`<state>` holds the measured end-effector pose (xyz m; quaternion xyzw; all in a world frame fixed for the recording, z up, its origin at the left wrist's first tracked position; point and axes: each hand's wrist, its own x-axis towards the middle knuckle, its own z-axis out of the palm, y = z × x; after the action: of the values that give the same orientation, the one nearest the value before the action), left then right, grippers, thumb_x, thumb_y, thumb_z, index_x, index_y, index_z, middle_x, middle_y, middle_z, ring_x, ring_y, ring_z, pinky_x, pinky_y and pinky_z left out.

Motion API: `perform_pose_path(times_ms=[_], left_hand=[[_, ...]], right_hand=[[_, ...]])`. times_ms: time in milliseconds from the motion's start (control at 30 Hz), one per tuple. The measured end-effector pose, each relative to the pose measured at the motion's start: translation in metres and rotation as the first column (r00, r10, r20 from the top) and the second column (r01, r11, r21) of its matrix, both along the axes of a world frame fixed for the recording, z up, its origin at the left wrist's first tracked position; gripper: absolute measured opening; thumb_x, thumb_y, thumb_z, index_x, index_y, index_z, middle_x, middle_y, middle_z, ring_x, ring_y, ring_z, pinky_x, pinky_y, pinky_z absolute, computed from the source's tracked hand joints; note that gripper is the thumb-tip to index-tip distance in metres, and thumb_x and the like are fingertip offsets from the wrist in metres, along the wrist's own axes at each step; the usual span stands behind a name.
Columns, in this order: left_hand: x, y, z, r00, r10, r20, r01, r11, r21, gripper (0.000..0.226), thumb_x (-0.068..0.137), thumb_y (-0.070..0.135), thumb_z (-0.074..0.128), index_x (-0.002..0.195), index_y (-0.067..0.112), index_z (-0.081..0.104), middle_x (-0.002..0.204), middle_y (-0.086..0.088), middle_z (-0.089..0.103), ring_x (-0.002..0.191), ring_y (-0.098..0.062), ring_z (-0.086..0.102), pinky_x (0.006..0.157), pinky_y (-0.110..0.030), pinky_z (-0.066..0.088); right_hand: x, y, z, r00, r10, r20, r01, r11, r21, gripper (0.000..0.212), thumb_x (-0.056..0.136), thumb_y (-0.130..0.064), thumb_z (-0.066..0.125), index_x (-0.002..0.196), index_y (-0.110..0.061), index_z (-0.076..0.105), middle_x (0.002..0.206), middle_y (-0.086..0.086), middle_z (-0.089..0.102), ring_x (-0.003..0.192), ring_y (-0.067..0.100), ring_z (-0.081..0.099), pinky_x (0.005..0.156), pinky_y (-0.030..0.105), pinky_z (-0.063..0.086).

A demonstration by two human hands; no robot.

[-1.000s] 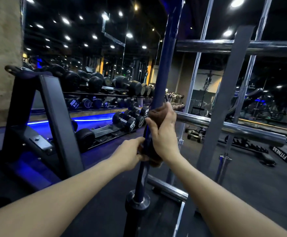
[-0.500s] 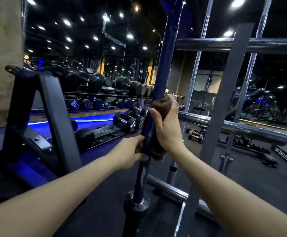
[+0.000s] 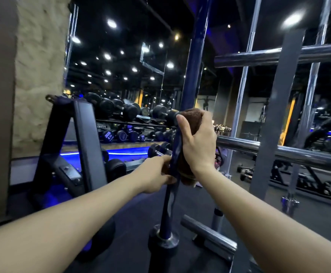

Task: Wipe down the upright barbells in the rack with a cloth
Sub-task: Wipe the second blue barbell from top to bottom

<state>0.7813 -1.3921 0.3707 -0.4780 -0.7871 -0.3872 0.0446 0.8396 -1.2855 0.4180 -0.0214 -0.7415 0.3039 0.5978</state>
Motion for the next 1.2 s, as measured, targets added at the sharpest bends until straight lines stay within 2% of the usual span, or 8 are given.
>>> perform_pose_path(times_ms=[233,467,600,733,867,967,1067,1200], left_hand=[[0.003,0.0,-0.002,1.0,0.018,-0.021,-0.018,1.0,-0.007,0.035,0.085,0.01,0.066,0.117,0.014,0.054,0.103,-0.005,0.066,0.083,-0.013,0.056,0.075,-0.023,0.042],[-0.01,0.002,-0.006,0.996,-0.052,-0.072,0.052,0.999,-0.005,0.025,0.085,0.02,0.067,0.105,0.012,0.055,0.085,0.007,0.055,0.08,-0.013,0.051,0.064,-0.019,0.034],[-0.021,0.006,-0.012,0.993,-0.11,-0.032,0.112,0.992,0.064,0.03,0.083,0.019,0.069,0.109,0.017,0.054,0.1,0.001,0.066,0.092,-0.019,0.063,0.083,-0.029,0.048],[-0.026,0.006,-0.013,0.987,-0.162,-0.02,0.163,0.982,0.093,0.038,0.081,0.012,0.069,0.116,0.018,0.054,0.1,-0.002,0.068,0.091,-0.025,0.064,0.077,-0.029,0.049],[-0.03,0.001,-0.013,0.961,-0.275,0.024,0.271,0.958,0.096,0.034,0.083,0.014,0.07,0.107,0.026,0.048,0.082,0.012,0.058,0.073,-0.008,0.057,0.068,-0.012,0.044],[-0.036,0.005,-0.021,0.922,-0.371,0.109,0.361,0.927,0.096,0.046,0.085,0.009,0.067,0.122,0.02,0.044,0.097,-0.001,0.061,0.09,-0.018,0.061,0.087,-0.029,0.049],[-0.042,0.01,-0.032,0.87,-0.453,0.196,0.425,0.889,0.168,0.048,0.085,0.004,0.066,0.108,0.036,0.039,0.099,-0.014,0.064,0.081,-0.022,0.06,0.073,-0.04,0.053],[-0.047,0.014,-0.038,0.844,-0.493,0.212,0.44,0.862,0.252,0.047,0.083,0.0,0.067,0.1,0.035,0.041,0.093,-0.017,0.065,0.075,-0.022,0.058,0.063,-0.033,0.05]], right_hand=[[0.007,-0.015,-0.023,0.985,-0.132,0.11,0.117,0.985,0.128,0.064,0.099,-0.043,0.038,0.152,-0.032,0.004,0.141,0.009,0.029,0.118,0.032,0.046,0.095,0.048,0.044],[0.003,-0.024,0.089,0.916,-0.361,0.173,0.336,0.928,0.16,0.068,0.099,-0.046,0.037,0.152,-0.027,-0.001,0.146,0.014,0.022,0.115,0.039,0.048,0.094,0.05,0.044],[-0.007,-0.032,0.024,0.878,-0.469,0.101,0.44,0.871,0.219,0.07,0.099,-0.042,0.039,0.152,-0.027,-0.003,0.145,0.012,0.024,0.119,0.038,0.044,0.088,0.05,0.043],[0.002,-0.033,-0.035,0.835,-0.476,0.276,0.417,0.874,0.248,0.076,0.097,-0.043,0.041,0.151,-0.031,-0.009,0.145,0.008,0.022,0.12,0.039,0.045,0.086,0.058,0.047],[0.012,-0.027,0.001,0.811,-0.519,0.268,0.423,0.838,0.345,0.074,0.098,-0.042,0.042,0.152,-0.027,-0.006,0.142,0.01,0.027,0.117,0.035,0.048,0.089,0.05,0.047],[0.004,-0.029,0.051,0.807,-0.533,0.253,0.455,0.835,0.31,0.073,0.099,-0.043,0.04,0.152,-0.026,-0.007,0.141,0.014,0.026,0.113,0.038,0.05,0.091,0.049,0.043],[-0.007,-0.031,0.049,0.829,-0.518,0.209,0.462,0.847,0.263,0.071,0.1,-0.038,0.041,0.151,-0.031,-0.008,0.14,0.015,0.025,0.11,0.04,0.052,0.089,0.046,0.042],[-0.004,-0.03,-0.006,0.837,-0.494,0.235,0.422,0.856,0.297,0.073,0.099,-0.034,0.042,0.15,-0.034,-0.01,0.138,0.012,0.024,0.107,0.036,0.052,0.083,0.043,0.042]])
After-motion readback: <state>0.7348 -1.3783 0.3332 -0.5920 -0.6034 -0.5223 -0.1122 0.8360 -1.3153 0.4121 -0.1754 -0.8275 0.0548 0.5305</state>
